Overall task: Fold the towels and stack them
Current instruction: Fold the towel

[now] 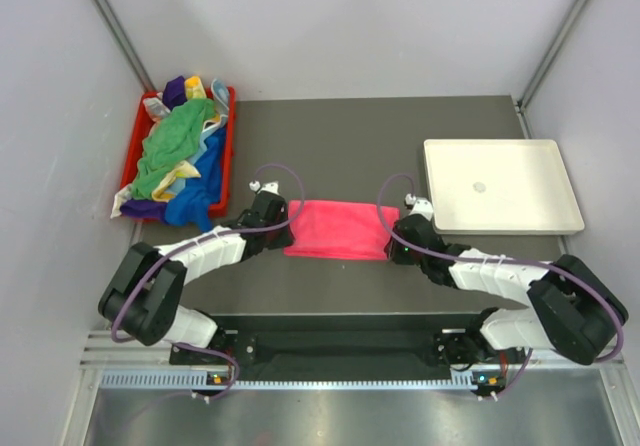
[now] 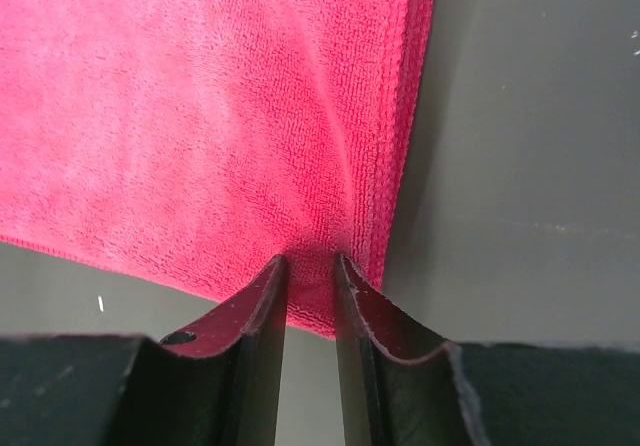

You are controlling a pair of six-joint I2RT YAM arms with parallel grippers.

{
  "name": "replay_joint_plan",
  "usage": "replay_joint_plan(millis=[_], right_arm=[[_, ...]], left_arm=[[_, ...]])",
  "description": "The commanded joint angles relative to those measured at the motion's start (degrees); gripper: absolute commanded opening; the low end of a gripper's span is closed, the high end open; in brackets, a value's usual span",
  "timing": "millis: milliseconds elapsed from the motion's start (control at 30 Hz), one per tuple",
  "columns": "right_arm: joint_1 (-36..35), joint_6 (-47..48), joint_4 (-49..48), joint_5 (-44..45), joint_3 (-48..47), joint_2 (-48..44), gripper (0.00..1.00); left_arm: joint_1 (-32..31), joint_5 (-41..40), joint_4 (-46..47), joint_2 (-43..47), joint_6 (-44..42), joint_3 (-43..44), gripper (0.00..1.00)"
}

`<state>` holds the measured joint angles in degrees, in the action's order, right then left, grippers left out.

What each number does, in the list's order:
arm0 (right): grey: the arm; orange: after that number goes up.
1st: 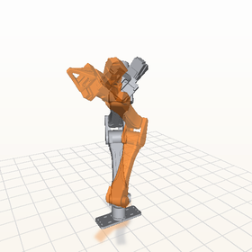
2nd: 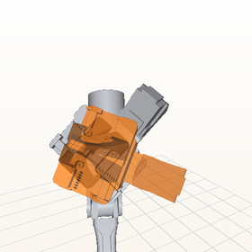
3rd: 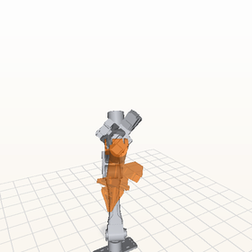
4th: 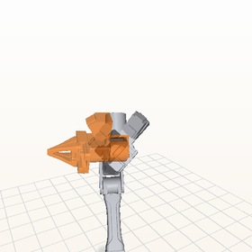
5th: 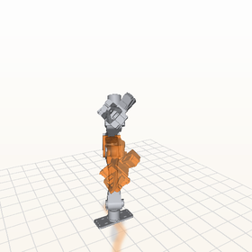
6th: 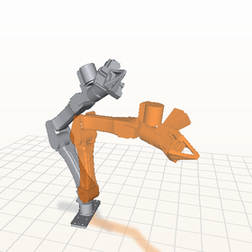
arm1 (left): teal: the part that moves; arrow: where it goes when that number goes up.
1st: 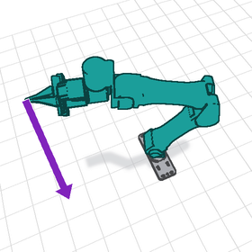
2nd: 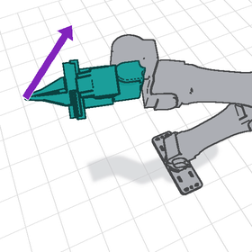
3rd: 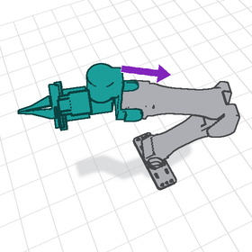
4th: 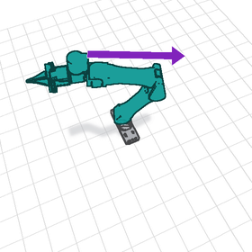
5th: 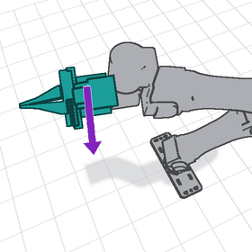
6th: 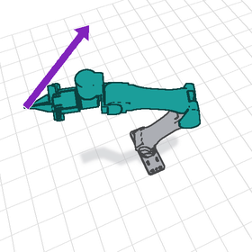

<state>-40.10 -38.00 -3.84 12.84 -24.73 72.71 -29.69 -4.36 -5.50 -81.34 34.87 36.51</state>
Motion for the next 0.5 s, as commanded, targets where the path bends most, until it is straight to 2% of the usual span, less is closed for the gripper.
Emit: replay_joint_plan(millis=[0, 333, 433, 467], right_arm=[[-1.4, -1.6, -1.6, 0.7, 1.1, 1.3, 0.25], [-1.4, -0.8, 5.4, 3.9, -2.0, -5.3, 0.27], [-1.1, -0.2, 8.5, 5.6, -3.3, -7.7, 0.3], [-0.9, -0.1, 9.7, 6.1, -3.7, -8.6, 0.33]], left_arm=[[-0.2, -2.8, -0.2, -1.3, 0.9, -0.6, 0.26], [-0.2, -5.5, -6.2, 1.1, 0.5, 2.2, 0.25], [-0.4, -6.9, -9.1, 2.6, -0.4, 4.4, 0.26], [-0.6, -9.7, -12.0, 3.1, -0.6, 5.3, 0.27]])
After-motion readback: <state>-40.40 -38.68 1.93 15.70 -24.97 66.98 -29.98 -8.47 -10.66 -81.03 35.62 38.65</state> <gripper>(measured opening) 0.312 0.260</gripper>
